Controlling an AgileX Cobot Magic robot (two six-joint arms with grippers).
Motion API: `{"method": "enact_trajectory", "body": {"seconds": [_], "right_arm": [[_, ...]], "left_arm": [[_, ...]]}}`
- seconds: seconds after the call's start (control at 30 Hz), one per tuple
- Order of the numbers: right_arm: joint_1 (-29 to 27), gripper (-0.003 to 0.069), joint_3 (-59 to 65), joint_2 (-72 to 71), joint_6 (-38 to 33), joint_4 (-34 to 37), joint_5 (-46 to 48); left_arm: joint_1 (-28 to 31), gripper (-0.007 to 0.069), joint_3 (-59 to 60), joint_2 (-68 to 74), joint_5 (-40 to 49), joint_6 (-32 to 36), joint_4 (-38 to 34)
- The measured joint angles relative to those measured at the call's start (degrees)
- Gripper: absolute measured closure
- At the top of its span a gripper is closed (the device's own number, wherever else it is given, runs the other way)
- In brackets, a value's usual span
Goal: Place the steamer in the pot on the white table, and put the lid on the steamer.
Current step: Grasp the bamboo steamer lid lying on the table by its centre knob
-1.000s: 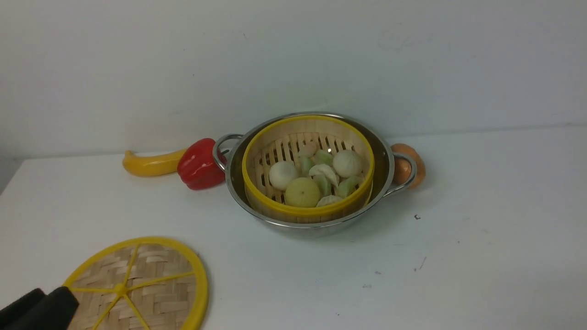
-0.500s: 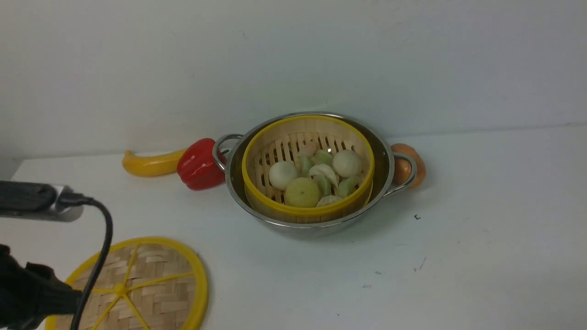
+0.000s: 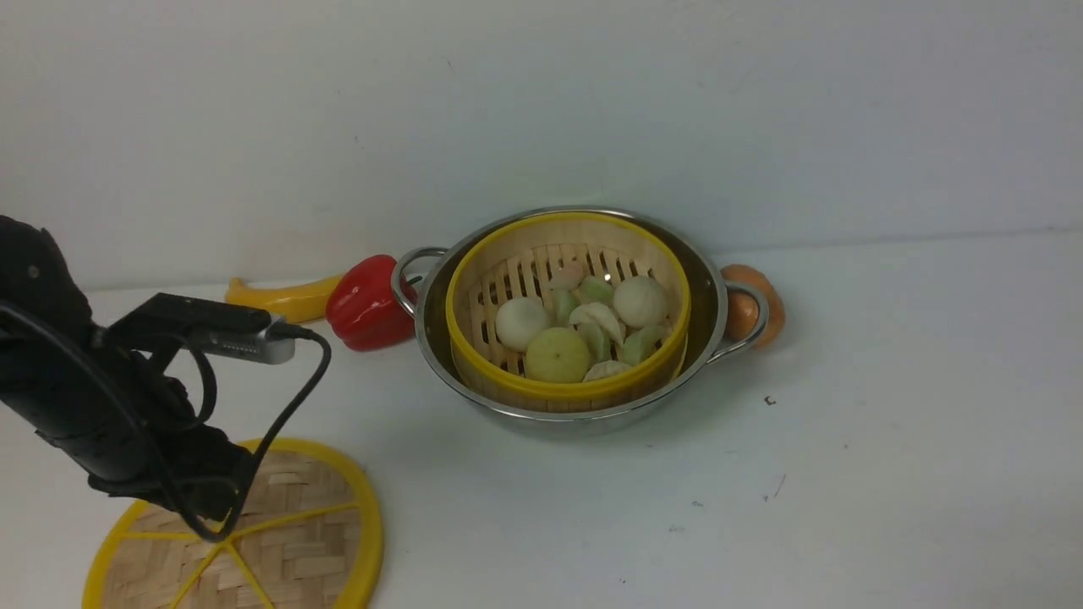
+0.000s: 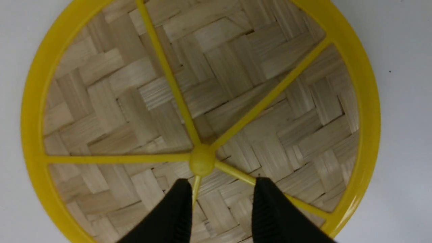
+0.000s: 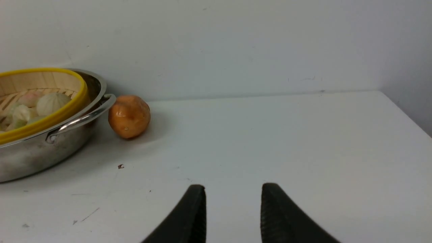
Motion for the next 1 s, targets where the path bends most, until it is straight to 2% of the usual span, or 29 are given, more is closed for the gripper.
{"method": "enact_trajectory", "body": {"seconds": [0.77, 0.83, 1.0], "right_arm": [[0.0, 0.0413, 0.0, 0.0, 0.0, 0.17, 0.0], [0.0, 0.0413, 0.0, 0.0, 0.0, 0.17, 0.0], [0.02, 0.0413, 0.0, 0.0, 0.0, 0.17, 0.0]], "left_arm": [[0.0, 0.0384, -0.52, 7.87, -3.52, -1.01, 0.86], [0.0, 0.04, -0.52, 7.87, -3.52, -2.37, 1.46], [0.0, 0.0505, -0.52, 7.87, -3.24, -6.3, 3.52]]}}
